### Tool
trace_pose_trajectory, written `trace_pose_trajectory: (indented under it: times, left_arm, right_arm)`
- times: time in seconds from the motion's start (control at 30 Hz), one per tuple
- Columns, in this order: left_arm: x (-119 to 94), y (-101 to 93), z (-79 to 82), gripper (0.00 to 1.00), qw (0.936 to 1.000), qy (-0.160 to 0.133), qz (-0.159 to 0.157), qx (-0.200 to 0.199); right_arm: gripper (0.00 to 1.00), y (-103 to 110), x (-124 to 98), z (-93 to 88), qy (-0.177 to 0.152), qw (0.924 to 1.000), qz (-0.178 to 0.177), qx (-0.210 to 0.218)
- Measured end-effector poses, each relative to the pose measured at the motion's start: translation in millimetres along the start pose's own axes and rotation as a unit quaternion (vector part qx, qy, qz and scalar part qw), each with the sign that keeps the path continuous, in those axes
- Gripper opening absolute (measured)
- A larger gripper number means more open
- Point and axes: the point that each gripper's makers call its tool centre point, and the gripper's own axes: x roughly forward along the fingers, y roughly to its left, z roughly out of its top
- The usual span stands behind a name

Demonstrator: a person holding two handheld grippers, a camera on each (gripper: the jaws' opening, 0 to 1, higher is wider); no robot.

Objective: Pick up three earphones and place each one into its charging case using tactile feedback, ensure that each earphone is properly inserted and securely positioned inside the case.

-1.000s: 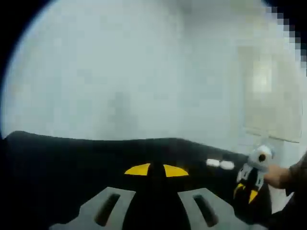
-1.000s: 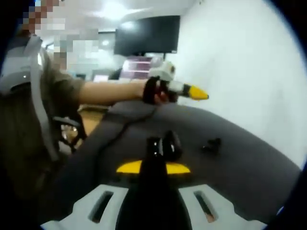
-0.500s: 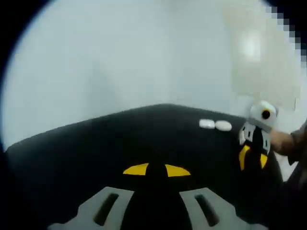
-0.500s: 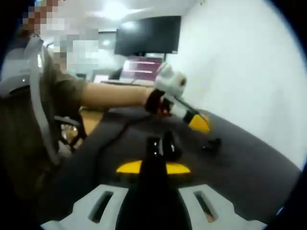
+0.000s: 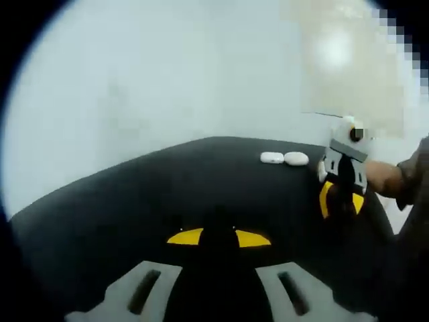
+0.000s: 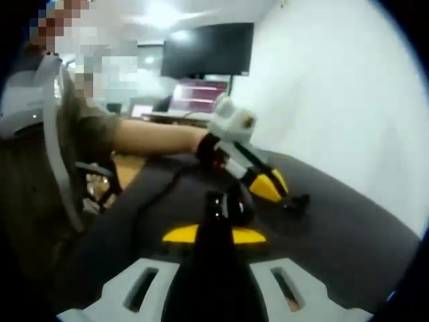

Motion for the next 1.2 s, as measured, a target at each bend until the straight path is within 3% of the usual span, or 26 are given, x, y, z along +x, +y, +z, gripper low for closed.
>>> trace_pose_trajectory:
  times: [0.07,0.17,0.2,0.3,0.37,0.5,0.63,0.8,0.97,1.2]
  left_arm:
    - [-8.0,-13.4,1.7,0.18,0.9995,-0.006,-0.027,0.016]
    - [-23.1,-48.2,-0.5,0.19,0.9944,-0.014,-0.105,0.001]
    - [-26.8,-58.4,-3.8,0.19,0.992,-0.008,-0.126,-0.007]
    - [-29.5,-89.2,-15.3,0.19,0.9847,0.017,-0.172,0.026]
    - [-25.8,-102.0,-17.4,0.2,0.9806,0.019,-0.191,0.037]
    - [-18.4,-103.8,-10.0,0.25,0.9807,-0.002,-0.188,0.053]
    - [-17.9,-109.2,-9.6,0.25,0.9758,-0.01,-0.207,0.07]
    - [-15.9,-103.1,-2.3,0.22,0.976,-0.027,-0.207,0.062]
    - [-16.7,-100.2,-8.5,0.23,0.9766,-0.03,-0.206,0.055]
    - [-16.2,-106.1,-4.5,0.17,0.9756,-0.048,-0.201,0.074]
  right_arm:
    - [0.18,0.4,-0.1,0.1,0.0,1.0,-0.001,-0.001]
    - [0.18,1.1,0.0,0.2,0.0,1.0,0.0,-0.001]
    - [0.18,1.4,0.1,0.2,0.0,1.0,0.0,-0.001]
    - [0.18,1.7,0.1,0.3,0.001,1.0,-0.001,-0.002]
    - [0.18,2.0,0.2,0.4,0.001,1.0,-0.003,-0.005]
    - [0.18,2.3,0.4,0.3,0.002,0.9999,-0.008,-0.009]
    - [0.18,3.9,3.0,1.1,0.002,0.9999,-0.004,-0.011]
    - [0.18,3.2,4.1,1.1,0.001,0.9999,-0.003,-0.011]
    - [0.18,1.5,4.1,0.2,0.001,0.9999,-0.007,-0.009]
    - [0.18,2.5,3.9,0.2,0.0,0.9997,-0.011,-0.02]
